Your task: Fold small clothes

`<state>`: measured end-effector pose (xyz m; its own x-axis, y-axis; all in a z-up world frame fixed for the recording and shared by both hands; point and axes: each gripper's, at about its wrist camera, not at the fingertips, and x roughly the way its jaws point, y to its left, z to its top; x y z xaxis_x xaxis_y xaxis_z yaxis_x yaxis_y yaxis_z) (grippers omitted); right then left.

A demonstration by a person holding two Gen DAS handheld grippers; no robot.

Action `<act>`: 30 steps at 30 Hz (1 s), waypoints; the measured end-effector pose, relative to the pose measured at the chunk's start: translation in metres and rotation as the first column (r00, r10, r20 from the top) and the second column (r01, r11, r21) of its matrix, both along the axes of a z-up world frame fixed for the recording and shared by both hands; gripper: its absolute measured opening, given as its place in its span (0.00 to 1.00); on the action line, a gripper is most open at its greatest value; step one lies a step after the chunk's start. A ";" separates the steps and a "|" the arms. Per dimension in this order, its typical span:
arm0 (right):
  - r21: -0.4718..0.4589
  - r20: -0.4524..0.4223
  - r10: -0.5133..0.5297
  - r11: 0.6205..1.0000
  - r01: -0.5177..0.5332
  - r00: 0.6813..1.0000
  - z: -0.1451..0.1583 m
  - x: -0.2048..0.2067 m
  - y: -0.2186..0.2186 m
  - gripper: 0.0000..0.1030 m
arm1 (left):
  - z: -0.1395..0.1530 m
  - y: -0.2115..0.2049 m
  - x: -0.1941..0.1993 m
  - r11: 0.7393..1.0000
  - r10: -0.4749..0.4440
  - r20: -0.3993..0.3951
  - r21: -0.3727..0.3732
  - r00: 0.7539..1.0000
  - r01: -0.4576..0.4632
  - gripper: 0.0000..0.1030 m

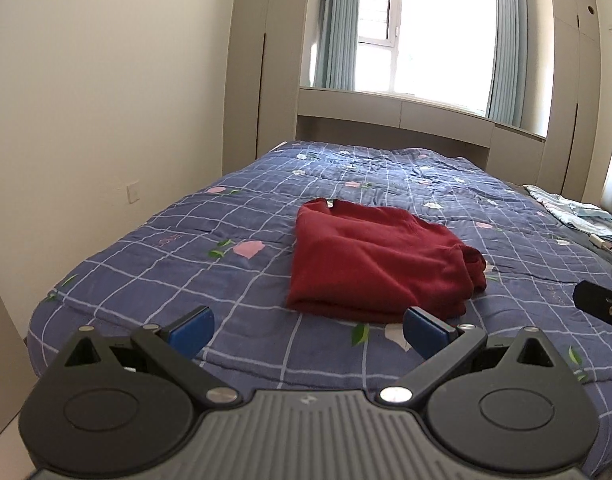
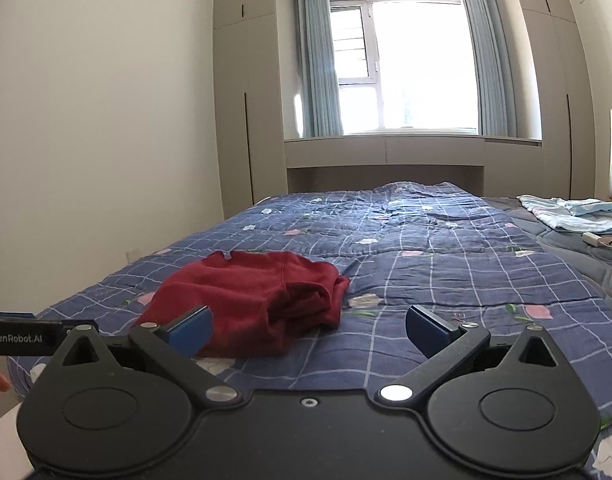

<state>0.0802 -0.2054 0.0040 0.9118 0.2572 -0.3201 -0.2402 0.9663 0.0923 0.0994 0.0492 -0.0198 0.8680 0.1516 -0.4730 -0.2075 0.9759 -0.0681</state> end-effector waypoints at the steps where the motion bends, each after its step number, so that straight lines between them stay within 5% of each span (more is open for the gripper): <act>1: 0.000 -0.001 -0.002 1.000 0.002 1.000 -0.002 0.000 0.000 0.99 | -0.002 -0.001 0.000 1.000 0.000 -0.002 0.004 1.000 0.000 1.00; 30: -0.011 -0.035 0.004 1.000 -0.004 0.999 -0.017 0.002 0.004 0.99 | -0.010 0.000 0.000 1.000 0.000 -0.037 0.001 0.999 0.000 1.00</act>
